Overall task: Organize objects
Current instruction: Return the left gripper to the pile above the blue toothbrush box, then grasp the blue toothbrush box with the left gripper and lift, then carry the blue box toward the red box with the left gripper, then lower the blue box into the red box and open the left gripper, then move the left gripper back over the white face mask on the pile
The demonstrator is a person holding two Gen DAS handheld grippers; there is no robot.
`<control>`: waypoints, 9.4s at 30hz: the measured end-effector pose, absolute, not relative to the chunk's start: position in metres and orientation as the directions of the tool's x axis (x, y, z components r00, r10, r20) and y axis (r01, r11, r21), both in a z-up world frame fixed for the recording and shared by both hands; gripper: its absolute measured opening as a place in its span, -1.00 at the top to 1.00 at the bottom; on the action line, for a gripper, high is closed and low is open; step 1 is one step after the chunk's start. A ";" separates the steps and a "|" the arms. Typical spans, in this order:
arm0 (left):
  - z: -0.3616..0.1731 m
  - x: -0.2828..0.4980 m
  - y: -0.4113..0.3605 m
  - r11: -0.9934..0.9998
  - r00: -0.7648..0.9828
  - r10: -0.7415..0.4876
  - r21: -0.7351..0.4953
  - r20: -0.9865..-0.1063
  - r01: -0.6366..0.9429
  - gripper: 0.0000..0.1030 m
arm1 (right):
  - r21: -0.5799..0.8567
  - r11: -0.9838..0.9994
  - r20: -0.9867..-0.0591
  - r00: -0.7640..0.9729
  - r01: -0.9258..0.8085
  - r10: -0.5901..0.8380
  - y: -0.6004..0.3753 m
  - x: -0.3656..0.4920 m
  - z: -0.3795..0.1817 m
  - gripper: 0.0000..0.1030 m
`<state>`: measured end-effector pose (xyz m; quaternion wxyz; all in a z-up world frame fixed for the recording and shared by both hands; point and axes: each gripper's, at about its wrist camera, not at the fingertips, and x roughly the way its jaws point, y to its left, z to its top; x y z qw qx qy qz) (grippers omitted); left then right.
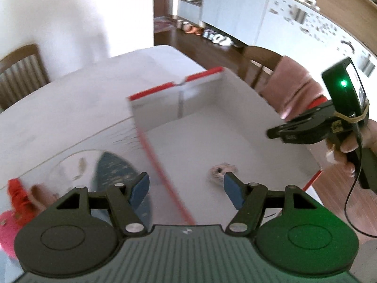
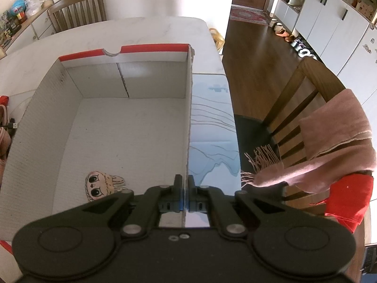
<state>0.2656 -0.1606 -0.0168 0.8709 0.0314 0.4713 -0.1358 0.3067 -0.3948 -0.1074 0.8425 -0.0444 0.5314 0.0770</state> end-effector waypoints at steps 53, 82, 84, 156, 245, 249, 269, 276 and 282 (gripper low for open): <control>-0.155 0.131 0.062 0.963 0.320 -0.029 0.059 -0.947 0.262 -0.99 | -0.071 0.985 -0.922 0.387 -0.155 -0.005 -0.380 0.313 -0.108 0.91; -0.097 0.119 0.048 0.983 0.402 -0.077 -0.003 -0.912 0.181 -0.06 | -0.077 0.985 -0.918 0.395 -0.154 -0.010 -0.382 0.312 -0.107 0.92; -0.088 0.121 0.043 0.986 0.426 -0.077 -0.006 -0.902 0.166 -0.06 | -0.073 0.985 -0.918 0.396 -0.155 -0.006 -0.381 0.310 -0.109 0.92; -0.130 0.138 -0.128 0.912 0.334 -0.114 0.035 -0.936 0.408 -0.47 | -0.070 0.965 -0.912 0.408 -0.251 0.041 -0.371 0.295 -0.109 0.93; -0.029 0.301 -0.194 0.965 0.502 -0.178 -0.051 -0.846 0.257 -0.48 | -0.059 0.960 -0.920 0.387 -0.275 0.055 -0.368 0.301 -0.116 0.92; -0.028 0.277 -0.171 0.975 0.524 -0.165 -0.058 -0.835 0.214 -0.48 | -0.058 0.961 -0.921 0.385 -0.270 0.052 -0.368 0.302 -0.115 0.92; -0.062 0.194 -0.036 0.992 0.535 -0.091 -0.122 -0.840 -0.022 -0.97 | -0.078 0.967 -0.929 0.370 -0.244 0.018 -0.364 0.303 -0.115 0.91; -0.078 0.186 0.017 0.990 0.519 -0.005 -0.077 -0.854 -0.118 -0.99 | -0.087 0.967 -0.929 0.369 -0.239 0.008 -0.361 0.302 -0.114 0.90; -0.100 0.189 0.048 0.987 0.478 -0.019 -0.094 -0.878 -0.134 -0.99 | -0.100 0.965 -0.929 0.369 -0.242 -0.004 -0.359 0.301 -0.114 0.89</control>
